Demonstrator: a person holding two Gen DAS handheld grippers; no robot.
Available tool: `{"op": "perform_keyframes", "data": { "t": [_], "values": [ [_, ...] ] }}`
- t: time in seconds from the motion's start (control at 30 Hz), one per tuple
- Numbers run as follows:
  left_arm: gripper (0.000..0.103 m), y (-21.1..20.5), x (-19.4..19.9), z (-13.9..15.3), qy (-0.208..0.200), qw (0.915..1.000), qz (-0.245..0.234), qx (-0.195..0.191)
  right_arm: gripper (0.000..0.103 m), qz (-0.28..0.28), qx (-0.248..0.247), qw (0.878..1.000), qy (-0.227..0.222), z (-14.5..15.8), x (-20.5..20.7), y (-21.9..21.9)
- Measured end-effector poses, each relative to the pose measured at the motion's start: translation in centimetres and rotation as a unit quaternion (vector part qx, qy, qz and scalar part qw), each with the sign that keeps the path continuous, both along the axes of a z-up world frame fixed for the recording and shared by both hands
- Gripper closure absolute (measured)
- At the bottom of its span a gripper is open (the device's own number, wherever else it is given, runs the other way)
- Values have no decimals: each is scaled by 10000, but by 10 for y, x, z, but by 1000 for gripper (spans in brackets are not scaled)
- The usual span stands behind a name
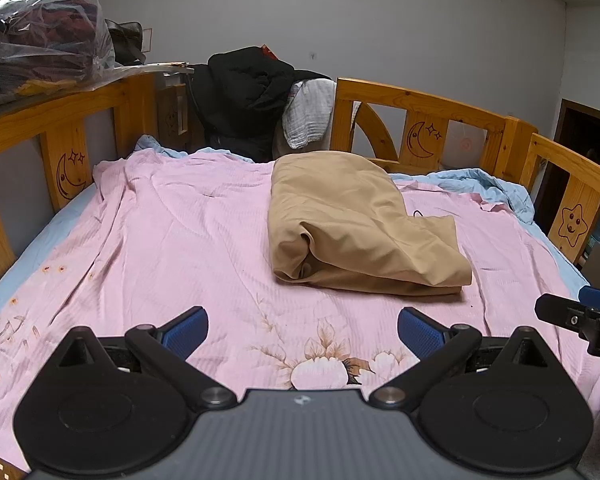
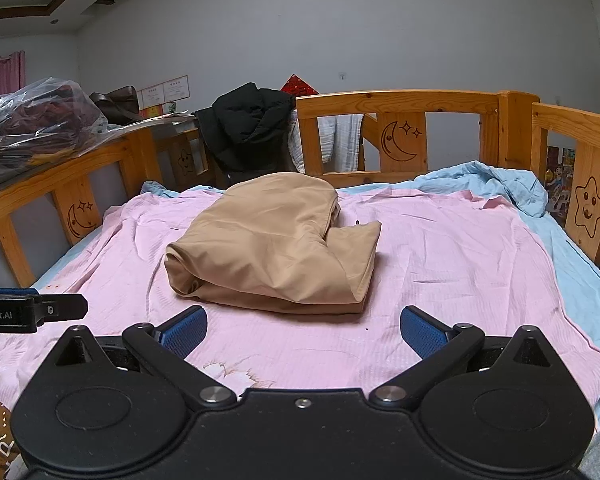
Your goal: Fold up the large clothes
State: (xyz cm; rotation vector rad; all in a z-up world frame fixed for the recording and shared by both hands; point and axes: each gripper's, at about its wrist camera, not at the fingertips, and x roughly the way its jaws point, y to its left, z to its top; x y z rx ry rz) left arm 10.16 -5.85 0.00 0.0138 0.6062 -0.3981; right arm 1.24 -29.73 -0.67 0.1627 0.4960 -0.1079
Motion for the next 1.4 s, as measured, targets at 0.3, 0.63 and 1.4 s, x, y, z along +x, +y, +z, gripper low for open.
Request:
{"op": "perform_keyframes", "data": {
  "t": [0.3,0.63,1.4],
  "values": [
    [1,0,0,-1,17,10000,26,-4,1,6,-2,10000,4,0,1,0],
    [1,0,0,-1,23,10000,23,-3,1,2,9,10000,9,0,1,-1],
    [1,-6,-1,2,-84,9991,308,286,1,5,23,10000,21,-1,1,-4]
  ]
}}
